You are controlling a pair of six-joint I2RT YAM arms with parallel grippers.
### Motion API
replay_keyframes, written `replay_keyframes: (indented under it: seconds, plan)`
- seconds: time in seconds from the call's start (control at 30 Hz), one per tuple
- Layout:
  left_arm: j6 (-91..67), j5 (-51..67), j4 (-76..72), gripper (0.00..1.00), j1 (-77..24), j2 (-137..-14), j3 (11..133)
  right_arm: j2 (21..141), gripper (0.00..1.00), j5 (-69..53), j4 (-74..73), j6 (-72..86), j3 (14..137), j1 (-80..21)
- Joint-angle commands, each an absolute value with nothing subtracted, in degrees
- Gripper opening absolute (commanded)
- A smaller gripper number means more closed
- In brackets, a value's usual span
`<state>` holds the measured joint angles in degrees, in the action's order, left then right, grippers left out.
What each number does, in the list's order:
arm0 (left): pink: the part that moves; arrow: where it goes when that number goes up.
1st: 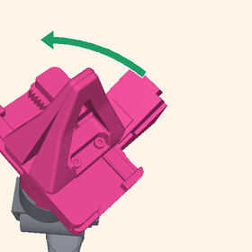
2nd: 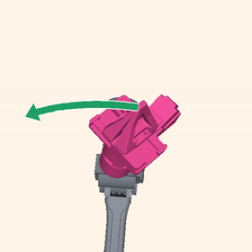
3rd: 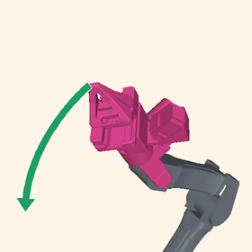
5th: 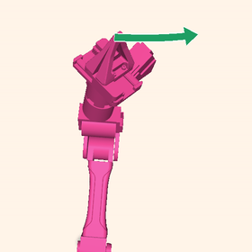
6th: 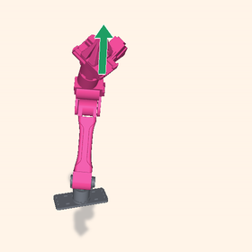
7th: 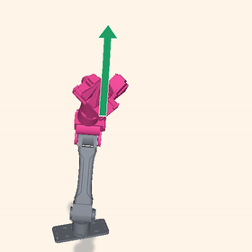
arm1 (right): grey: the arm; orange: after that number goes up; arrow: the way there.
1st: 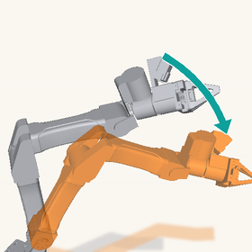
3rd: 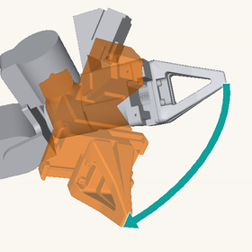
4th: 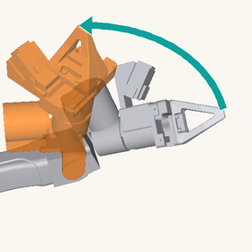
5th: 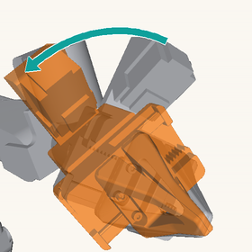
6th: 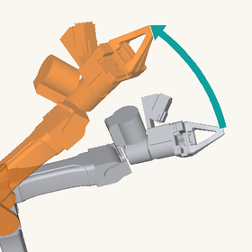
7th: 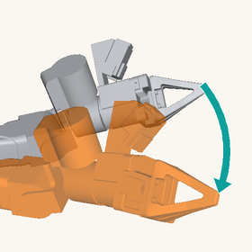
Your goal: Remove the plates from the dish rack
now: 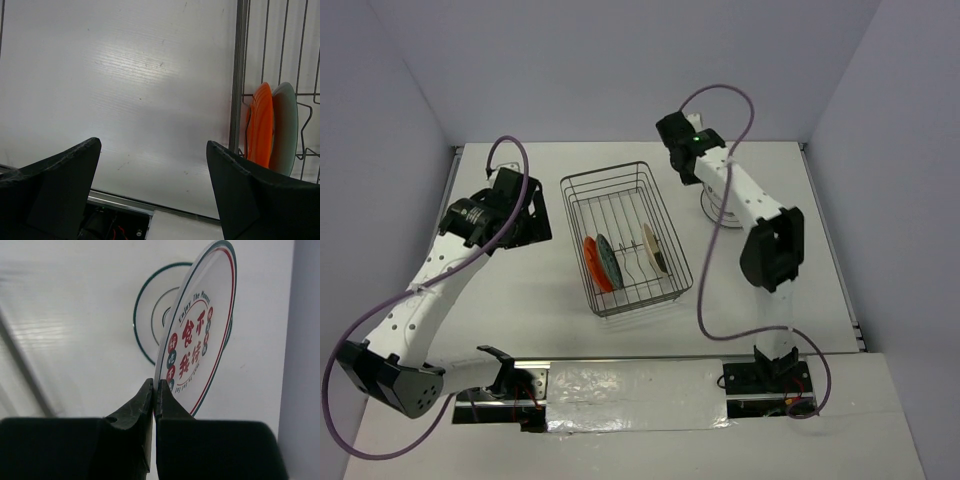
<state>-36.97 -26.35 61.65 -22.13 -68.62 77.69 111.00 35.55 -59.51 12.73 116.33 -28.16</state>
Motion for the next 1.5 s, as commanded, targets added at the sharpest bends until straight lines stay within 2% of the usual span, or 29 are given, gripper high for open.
replay_keyframes:
  seconds: [0.0,0.3,0.43,0.5,0.57,0.6,0.7,0.8,0.87,0.97,1.07,1.2,1.23,1.3,1.37,1.47]
  plan:
    - [-33.75,-25.22,61.26,0.99,-21.8,-69.52,80.68,117.41,0.0,39.12,-55.64,5.28,117.5,-23.65]
    - [-31.55,-24.61,61.7,0.99,-21.8,-66.53,77.96,129.71,0.0,36.38,-52.03,1.67,121.73,-22.06]
    - [-31.11,-24.35,62.23,1.0,-21.8,-67.49,78.57,130.87,0.11,35.26,-52.38,1.75,122.43,-21.71]
    - [-31.11,-24.0,62.49,1.0,-21.8,-68.2,79.45,129.56,0.23,33.58,-52.21,2.02,122.26,-21.71]
    - [-31.29,-23.73,62.49,0.99,-21.8,-69.16,80.59,128.24,0.31,31.57,-51.86,2.63,121.82,-21.71]
    - [-31.2,-23.3,62.32,1.0,-21.8,-69.43,80.94,126.93,0.49,30.86,-51.77,2.81,121.47,-21.71]
    - [-31.29,-22.33,61.88,0.99,-21.8,-70.49,82.18,125.77,0.81,30.67,-54.21,4.56,121.55,-21.8]
    - [-31.46,-20.49,61.7,1.0,-21.8,-71.89,83.14,124.11,0.91,29.28,-57.03,6.58,122.17,-21.62]
    - [-32.16,-19.52,61.87,1.0,-21.97,-73.29,84.19,121.65,0.91,27.08,-59.94,9.83,121.3,-21.71]
    - [-34.44,-18.9,62.31,1.0,-25.03,-76.1,87.35,108.26,0.93,18.75,-57.58,15.02,114.11,-21.71]
    - [-39.36,-21.79,65.03,0.99,-30.82,-80.85,92.97,95.69,1.0,7.77,-49.33,20.89,99.37,-21.71]
    - [-49.18,-26.62,67.76,0.95,-37.6,-89.18,99.21,86.06,0.98,1.6,-46.5,24.26,88.61,-22.15]
    - [-50.96,-27.15,68.63,0.88,-38.92,-90.17,99.84,83.43,0.97,1.06,-46.58,25.04,86.77,-22.41]
    - [-55.08,-27.42,69.61,0.85,-39.46,-92.11,99.06,80.7,0.96,0.53,-45.97,25.14,81.84,-23.02]
    - [-56.77,-27.25,69.0,0.75,-39.55,-91.94,97.57,77.0,0.95,0.26,-45.35,25.14,77.62,-23.2]
    - [-58.01,-26.46,65.41,0.72,-39.55,-90.1,92.56,73.84,0.94,-1.4,-45.26,24.79,74.27,-23.47]
